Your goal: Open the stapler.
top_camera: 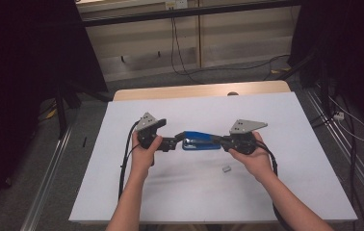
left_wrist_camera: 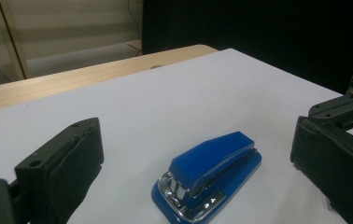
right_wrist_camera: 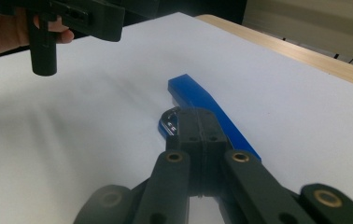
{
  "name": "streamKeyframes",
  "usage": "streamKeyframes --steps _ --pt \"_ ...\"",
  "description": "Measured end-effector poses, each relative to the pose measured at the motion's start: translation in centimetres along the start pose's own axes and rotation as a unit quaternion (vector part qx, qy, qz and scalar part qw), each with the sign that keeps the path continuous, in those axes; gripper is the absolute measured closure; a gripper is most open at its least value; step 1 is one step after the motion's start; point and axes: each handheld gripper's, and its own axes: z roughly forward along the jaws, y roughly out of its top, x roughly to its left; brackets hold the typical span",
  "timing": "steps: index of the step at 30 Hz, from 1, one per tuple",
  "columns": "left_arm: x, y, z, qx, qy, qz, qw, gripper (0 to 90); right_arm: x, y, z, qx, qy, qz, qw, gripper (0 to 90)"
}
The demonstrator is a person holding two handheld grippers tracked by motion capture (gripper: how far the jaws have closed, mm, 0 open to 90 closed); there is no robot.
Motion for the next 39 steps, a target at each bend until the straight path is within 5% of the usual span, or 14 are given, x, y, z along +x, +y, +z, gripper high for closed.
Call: streamKeyframes --steps 9,24,26,36,39 --pt "0.6 0.4 1.0 0.010 0.007 0.011 0.9999 3.1 -0.2 0.9 1.4 0.010 -0.005 0.002 0.9999 90.0" --pt "1.7 0.1 0.4 0.029 0.005 0.026 0.9992 2.7 0.4 0.9 5.3 0.078 -0.006 -0.040 0.9962 90.0" --pt "1.7 0.1 0.4 0.028 0.005 0.026 0.9993 2.7 0.8 0.6 6.1 0.091 -0.007 -0.057 0.9942 90.0" --pt "2.0 -0.6 0.6 0.037 0.005 0.021 0.9991 3.0 0.9 -0.2 8.1 0.103 0.000 -0.051 0.9933 90.0" --pt "2.2 -0.7 0.6 0.038 0.008 0.018 0.9991 3.1 1.1 -0.2 8.7 0.109 -0.004 -0.066 0.9918 90.0"
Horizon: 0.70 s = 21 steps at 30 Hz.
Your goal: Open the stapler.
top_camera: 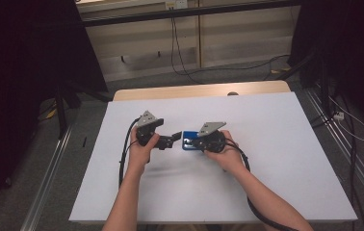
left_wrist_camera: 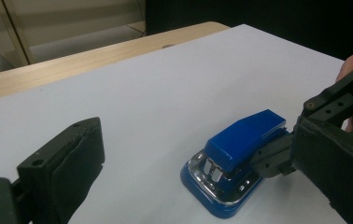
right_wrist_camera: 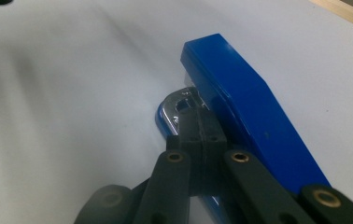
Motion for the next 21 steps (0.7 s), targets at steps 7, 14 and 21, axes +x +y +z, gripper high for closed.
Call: streamKeyframes --steps 7,14,21 --pt "0.3 -0.2 -0.1 -0.002 0.001 -0.009 1.0000 3.0 0.1 0.1 0.4 0.008 -0.002 -0.031 0.9995 90.0" --pt "0.4 -0.5 0.1 0.011 0.004 -0.026 0.9996 4.1 -0.1 0.1 0.4 0.009 0.005 -0.034 0.9994 90.0" --pt "0.5 -1.2 0.8 0.071 0.010 -0.011 0.9974 51.4 -0.1 0.0 0.3 0.008 0.003 -0.026 0.9996 90.0"
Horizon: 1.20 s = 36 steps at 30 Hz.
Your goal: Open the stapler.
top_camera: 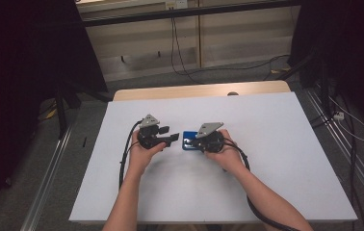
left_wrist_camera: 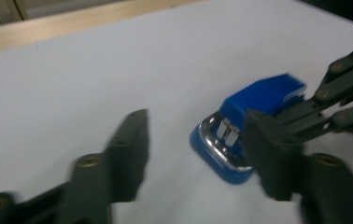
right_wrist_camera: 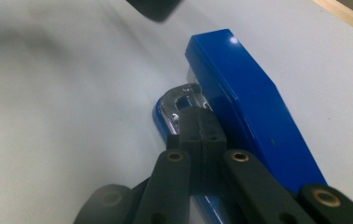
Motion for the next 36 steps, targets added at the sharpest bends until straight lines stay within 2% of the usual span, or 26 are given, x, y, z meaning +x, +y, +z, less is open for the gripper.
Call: streamKeyframes --steps 1,2,3,4,5,7,9,14,16,17,23,28,36 --pt "0.0 -0.2 0.4 0.011 -0.002 -0.007 0.9999 57.4 0.0 0.0 0.0 -0.001 0.002 0.007 1.0000 90.0" --pt "0.0 -0.2 0.4 0.011 -0.002 -0.007 0.9999 63.9 0.0 0.0 0.0 -0.001 0.002 0.007 1.0000 90.0" --pt "-0.1 -0.4 0.8 0.017 -0.013 0.001 0.9998 72.1 -0.1 -0.1 -0.1 -0.002 0.003 0.009 1.0000 90.0" --pt "-0.1 -0.4 0.8 0.017 -0.013 0.001 0.9998 77.1 -0.1 -0.1 -0.1 0.000 0.002 0.005 1.0000 90.0" --pt "-0.2 -0.5 1.3 0.027 -0.024 0.013 0.9993 81.5 0.0 0.0 -0.1 0.001 0.000 0.002 1.0000 90.0" --pt "-0.3 -0.7 1.6 0.032 -0.033 0.016 0.9988 88.6 0.0 0.0 -0.1 0.002 -0.002 0.002 1.0000 90.0" --pt "-0.4 -0.8 1.9 0.039 -0.041 0.017 0.9982 90.0 0.0 0.0 -0.1 0.002 -0.002 0.003 1.0000 90.0" --pt "-0.7 -0.7 2.5 0.040 -0.043 0.035 0.9977 90.0 0.0 0.1 -0.1 0.006 0.000 0.004 1.0000 90.0" --pt "-0.8 -0.6 2.6 0.043 -0.047 0.035 0.9974 90.0 -0.1 0.1 -0.1 0.007 0.000 0.001 1.0000 90.0" --pt "-0.9 -0.5 2.7 0.047 -0.044 0.044 0.9970 90.0 -0.1 0.1 -0.1 0.007 0.000 0.001 1.0000 90.0" --pt "-0.7 -0.5 2.8 0.039 -0.047 0.044 0.9971 90.0 -0.1 0.1 -0.1 0.006 0.000 0.003 1.0000 90.0" --pt "-0.8 -0.1 2.5 0.047 -0.060 0.055 0.9956 90.0 -0.2 0.0 -0.1 0.004 0.001 0.011 0.9999 90.0" --pt "-0.7 0.0 2.5 0.045 -0.062 0.054 0.9956 90.0 -0.1 0.0 -0.1 0.002 -0.001 0.013 0.9999 90.0"
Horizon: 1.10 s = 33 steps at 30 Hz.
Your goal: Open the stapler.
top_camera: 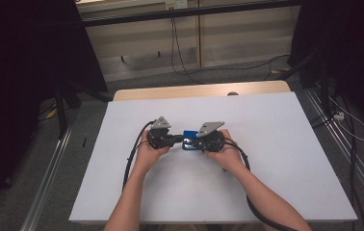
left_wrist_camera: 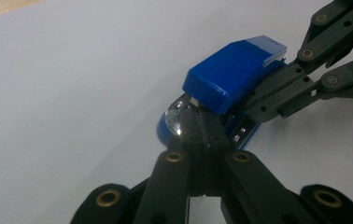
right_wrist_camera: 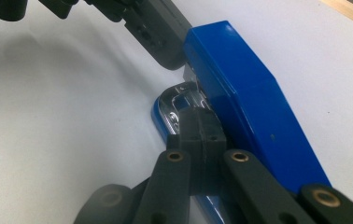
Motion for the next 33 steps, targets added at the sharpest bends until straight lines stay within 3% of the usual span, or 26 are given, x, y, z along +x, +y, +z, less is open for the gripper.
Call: streamKeyframes --steps 10,24,33 --pt "-0.4 1.0 -0.8 -0.045 -0.018 -0.010 0.9988 90.0 -0.1 -0.1 0.1 -0.003 -0.002 0.006 1.0000 90.0" --pt "-0.4 1.3 -0.9 -0.053 -0.019 0.000 0.9984 90.0 0.2 0.0 0.1 -0.006 -0.015 0.028 0.9995 90.0" --pt "-0.3 1.4 -0.9 -0.056 -0.018 0.001 0.9983 90.0 0.9 0.9 0.2 -0.046 -0.034 0.047 0.9972 90.0"
